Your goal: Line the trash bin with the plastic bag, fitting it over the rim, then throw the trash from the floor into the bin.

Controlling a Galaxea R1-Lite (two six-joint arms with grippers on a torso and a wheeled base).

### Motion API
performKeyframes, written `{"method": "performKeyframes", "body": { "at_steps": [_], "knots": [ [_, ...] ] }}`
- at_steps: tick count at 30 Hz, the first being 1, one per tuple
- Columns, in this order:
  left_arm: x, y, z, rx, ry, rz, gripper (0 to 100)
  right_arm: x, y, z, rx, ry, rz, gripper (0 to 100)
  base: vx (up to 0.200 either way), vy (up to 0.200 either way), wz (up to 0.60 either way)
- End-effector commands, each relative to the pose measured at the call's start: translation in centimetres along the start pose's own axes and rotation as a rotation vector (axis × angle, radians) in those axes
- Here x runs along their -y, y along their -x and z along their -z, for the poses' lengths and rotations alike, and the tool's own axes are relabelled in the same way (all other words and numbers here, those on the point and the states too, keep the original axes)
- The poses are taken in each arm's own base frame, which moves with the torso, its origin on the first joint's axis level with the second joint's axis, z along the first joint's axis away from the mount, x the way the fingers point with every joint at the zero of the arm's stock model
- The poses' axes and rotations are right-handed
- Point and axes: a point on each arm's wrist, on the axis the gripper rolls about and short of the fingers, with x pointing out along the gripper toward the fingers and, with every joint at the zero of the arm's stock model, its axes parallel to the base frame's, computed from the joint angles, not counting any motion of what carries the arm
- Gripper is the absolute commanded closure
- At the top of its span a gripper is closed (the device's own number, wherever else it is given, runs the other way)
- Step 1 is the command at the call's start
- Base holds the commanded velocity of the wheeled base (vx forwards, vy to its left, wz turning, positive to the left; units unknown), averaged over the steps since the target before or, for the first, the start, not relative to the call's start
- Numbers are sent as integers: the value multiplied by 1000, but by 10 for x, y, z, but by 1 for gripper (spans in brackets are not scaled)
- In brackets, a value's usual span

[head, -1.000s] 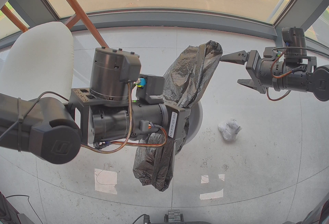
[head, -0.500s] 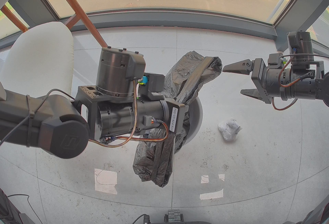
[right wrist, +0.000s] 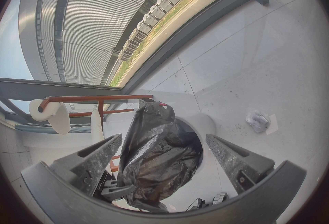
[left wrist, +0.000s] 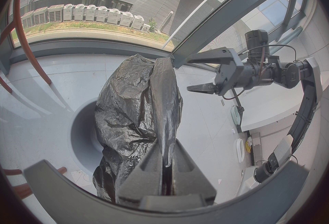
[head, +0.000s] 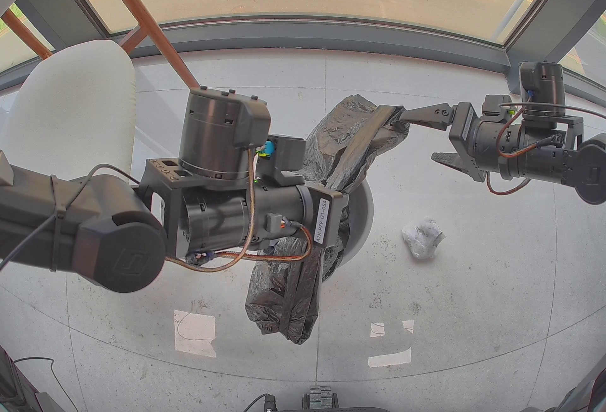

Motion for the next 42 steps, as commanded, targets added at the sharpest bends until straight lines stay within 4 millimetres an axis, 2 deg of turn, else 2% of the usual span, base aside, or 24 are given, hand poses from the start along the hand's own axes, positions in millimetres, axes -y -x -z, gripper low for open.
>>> {"method": "performKeyframes", "body": {
  "at_steps": [1,10,14,22,26,33,34,42],
  "knots": [
    [0,0,0,0,0,-1,100,9,-16,7,-33,-7,24,0,0,0,0],
    [0,0,-1,3,0,-5,100,9,-18,7,-36,-9,23,0,0,0,0],
    [2,0,0,1,-2,0,100,7,-25,12,-54,-4,19,0,0,0,0],
    [6,-3,2,-6,-6,12,100,-3,-48,35,-131,18,-4,0,0,0,0],
    [5,-3,2,-8,-5,12,100,-13,-54,35,-112,28,-15,0,0,0,0],
    [5,-3,3,-9,-5,12,100,-15,-59,34,-108,28,-21,0,0,0,0],
    [5,-3,2,-8,-5,12,100,-15,-59,34,-109,28,-22,100,0,0,0],
    [5,-6,3,-12,-3,10,100,-16,-59,33,-100,38,-18,100,0,0,0]
  ]
}}
